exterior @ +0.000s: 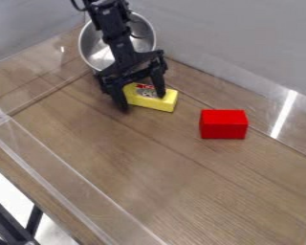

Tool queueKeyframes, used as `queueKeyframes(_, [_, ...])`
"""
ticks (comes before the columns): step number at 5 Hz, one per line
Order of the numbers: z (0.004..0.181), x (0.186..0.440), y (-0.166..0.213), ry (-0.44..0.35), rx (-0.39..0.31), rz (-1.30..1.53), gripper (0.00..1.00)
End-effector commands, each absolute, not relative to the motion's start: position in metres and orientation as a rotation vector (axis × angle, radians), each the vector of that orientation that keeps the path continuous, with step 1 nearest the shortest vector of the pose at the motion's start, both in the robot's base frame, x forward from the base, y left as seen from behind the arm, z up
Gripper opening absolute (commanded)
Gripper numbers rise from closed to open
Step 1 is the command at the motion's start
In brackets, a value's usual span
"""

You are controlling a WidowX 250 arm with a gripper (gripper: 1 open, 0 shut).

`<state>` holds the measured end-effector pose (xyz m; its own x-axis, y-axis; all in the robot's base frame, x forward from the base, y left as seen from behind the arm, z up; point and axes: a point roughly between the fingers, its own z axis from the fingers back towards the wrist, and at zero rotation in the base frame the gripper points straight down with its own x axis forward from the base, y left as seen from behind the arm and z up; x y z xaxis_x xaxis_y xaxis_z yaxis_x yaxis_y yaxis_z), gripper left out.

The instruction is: Put butter into the silver pot

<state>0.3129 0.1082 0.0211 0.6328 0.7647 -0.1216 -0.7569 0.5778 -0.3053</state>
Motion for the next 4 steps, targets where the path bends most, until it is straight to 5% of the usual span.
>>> queueKeyframes(1, [0.0308, 0.3176, 0.1174, -0.063, -0.333, 0.904, 1.00])
queueKeyframes(3, [0.0356, 0.3186, 0.1192, -0.068, -0.335, 0.909, 1.00])
queueKeyframes(4, [0.0316, 0.3218, 0.1182, -0.069, -0.337, 0.910, 0.00])
